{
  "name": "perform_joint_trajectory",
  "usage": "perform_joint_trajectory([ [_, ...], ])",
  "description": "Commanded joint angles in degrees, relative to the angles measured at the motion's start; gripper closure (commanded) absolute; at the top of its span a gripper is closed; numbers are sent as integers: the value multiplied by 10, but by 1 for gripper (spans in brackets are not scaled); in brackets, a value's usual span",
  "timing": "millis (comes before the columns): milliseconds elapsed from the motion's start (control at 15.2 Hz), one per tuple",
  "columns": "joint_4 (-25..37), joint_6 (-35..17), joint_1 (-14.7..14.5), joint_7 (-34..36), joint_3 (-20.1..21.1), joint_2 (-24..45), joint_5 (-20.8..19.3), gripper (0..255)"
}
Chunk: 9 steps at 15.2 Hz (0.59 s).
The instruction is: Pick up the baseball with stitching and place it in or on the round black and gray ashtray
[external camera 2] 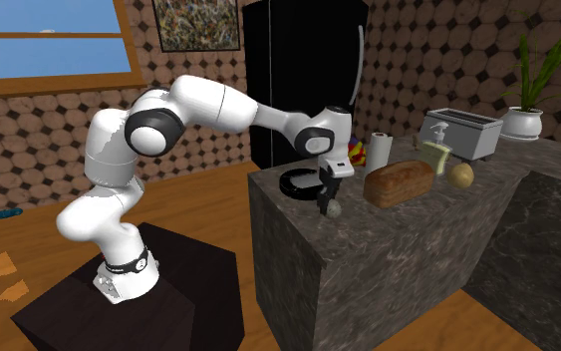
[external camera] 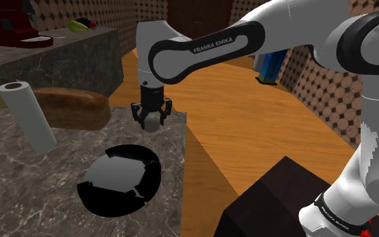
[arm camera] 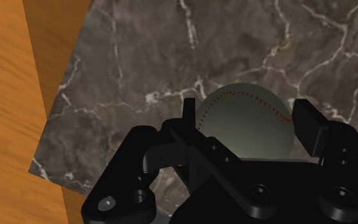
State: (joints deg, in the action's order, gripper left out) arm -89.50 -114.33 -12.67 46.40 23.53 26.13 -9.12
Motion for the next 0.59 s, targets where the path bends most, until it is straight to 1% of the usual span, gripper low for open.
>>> perform_joint_trajectory([
  [0,6,10,1,-1,1,-4,2,255],
  [528,50,66,-1,-5,4,-16,8,255],
])
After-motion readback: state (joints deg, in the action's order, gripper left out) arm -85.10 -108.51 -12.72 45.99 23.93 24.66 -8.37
